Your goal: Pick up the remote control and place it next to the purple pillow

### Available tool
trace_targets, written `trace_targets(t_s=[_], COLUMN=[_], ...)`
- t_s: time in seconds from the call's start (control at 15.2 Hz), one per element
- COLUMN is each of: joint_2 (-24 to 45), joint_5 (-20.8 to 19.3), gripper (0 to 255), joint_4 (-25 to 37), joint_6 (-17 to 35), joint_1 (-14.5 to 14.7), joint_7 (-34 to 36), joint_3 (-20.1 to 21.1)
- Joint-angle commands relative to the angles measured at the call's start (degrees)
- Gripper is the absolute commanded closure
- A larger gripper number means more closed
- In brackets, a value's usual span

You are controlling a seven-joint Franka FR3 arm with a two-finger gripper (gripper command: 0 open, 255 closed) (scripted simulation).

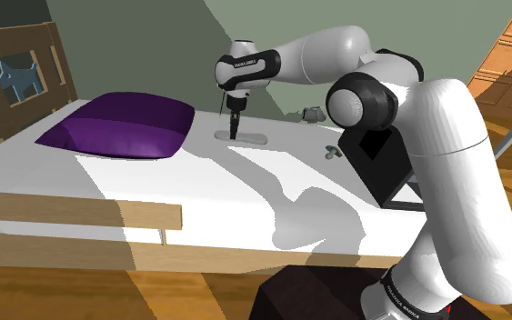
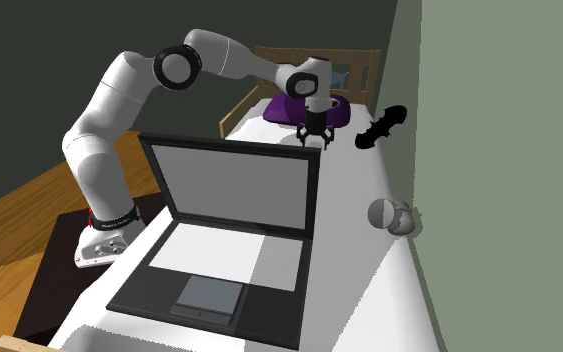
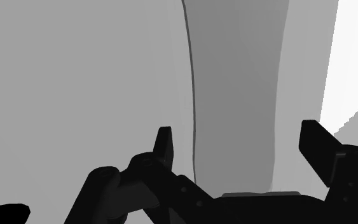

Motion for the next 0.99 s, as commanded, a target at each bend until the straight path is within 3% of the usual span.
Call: trace_targets(t_s=[0.0, 0.2, 0.46, 0.92], joint_2=[0.00, 0.00, -1.97, -1.97], joint_5=[0.00, 0.00, -0.81, -0.81], gripper=[0, 0, 0, 0], joint_4=[0.00, 0.00, 4.16, 4.16], joint_6=[0.01, 0.01, -5.98, -5.98], joint_1=[0.00, 0.00, -0.20, -0.20], joint_7=[0.00, 0.00, 0.62, 0.63], joint_3=[0.00, 0.00, -0.53, -0.53])
